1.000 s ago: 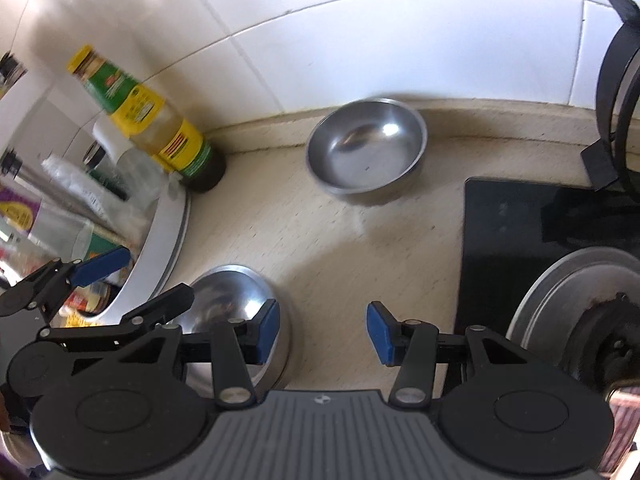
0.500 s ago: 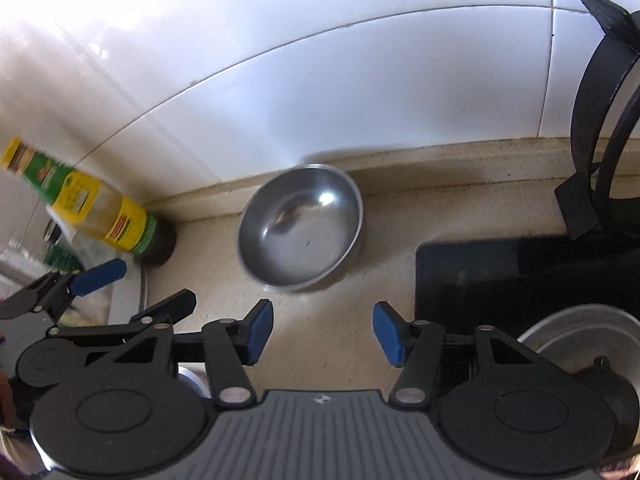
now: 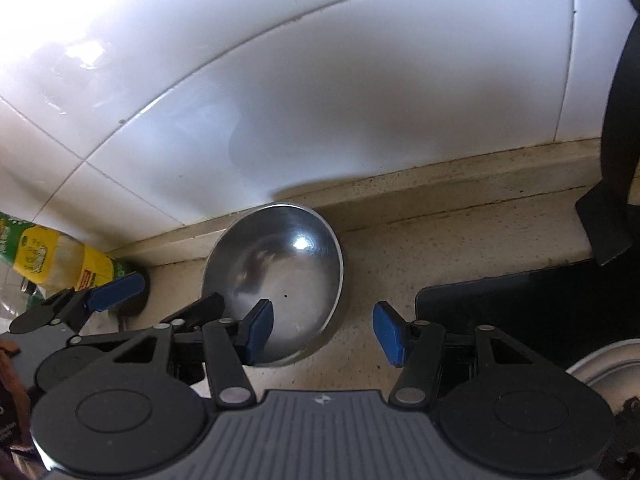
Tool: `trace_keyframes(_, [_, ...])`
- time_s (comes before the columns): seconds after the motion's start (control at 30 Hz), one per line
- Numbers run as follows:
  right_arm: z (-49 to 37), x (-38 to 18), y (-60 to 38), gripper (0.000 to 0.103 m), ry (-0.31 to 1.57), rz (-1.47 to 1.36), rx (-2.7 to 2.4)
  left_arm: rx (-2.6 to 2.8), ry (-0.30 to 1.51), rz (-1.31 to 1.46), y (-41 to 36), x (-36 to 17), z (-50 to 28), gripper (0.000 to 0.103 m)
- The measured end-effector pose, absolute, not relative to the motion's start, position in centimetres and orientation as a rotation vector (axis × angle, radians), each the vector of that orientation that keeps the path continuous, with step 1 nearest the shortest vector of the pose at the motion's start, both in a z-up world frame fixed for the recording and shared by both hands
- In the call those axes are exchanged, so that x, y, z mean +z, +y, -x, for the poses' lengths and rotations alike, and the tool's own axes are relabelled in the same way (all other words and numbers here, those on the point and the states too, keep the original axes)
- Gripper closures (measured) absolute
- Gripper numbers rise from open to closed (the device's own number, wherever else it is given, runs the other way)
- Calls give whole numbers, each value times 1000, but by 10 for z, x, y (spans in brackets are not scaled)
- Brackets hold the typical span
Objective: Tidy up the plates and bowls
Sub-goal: 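Close the right tool on the rim of the small steel bowl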
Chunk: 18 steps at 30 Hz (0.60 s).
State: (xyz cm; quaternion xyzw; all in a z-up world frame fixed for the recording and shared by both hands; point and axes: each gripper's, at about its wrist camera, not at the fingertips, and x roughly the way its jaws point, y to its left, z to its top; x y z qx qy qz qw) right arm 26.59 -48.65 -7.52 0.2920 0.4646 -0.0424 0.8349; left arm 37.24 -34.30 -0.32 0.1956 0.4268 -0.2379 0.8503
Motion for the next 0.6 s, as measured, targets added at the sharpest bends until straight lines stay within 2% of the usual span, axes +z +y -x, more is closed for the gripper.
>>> trace_keyframes(0.17, [-276,-88,-483,39,1006,-636,-83,-519,912,-463,-352,-18,-376,21])
trace_keyframes(0.23, [-280,-93,-480,43,1016,-637,-70,-528,912,-473,-352,-22,-379,33])
trace_keyframes(0.3, [-281,-98,-478,46,1031,-644,-60,-543,927,-468,-354,-27,-382,37])
trace_keyframes(0.47, [-282,-107,-482,50,1039,-681,-42,-571,935,-488,-358,-34,-382,41])
trace_keyframes(0.6, [-281,-108,-478,50,1025,-694,-4,-599,949,-486,-362,-34,-378,53])
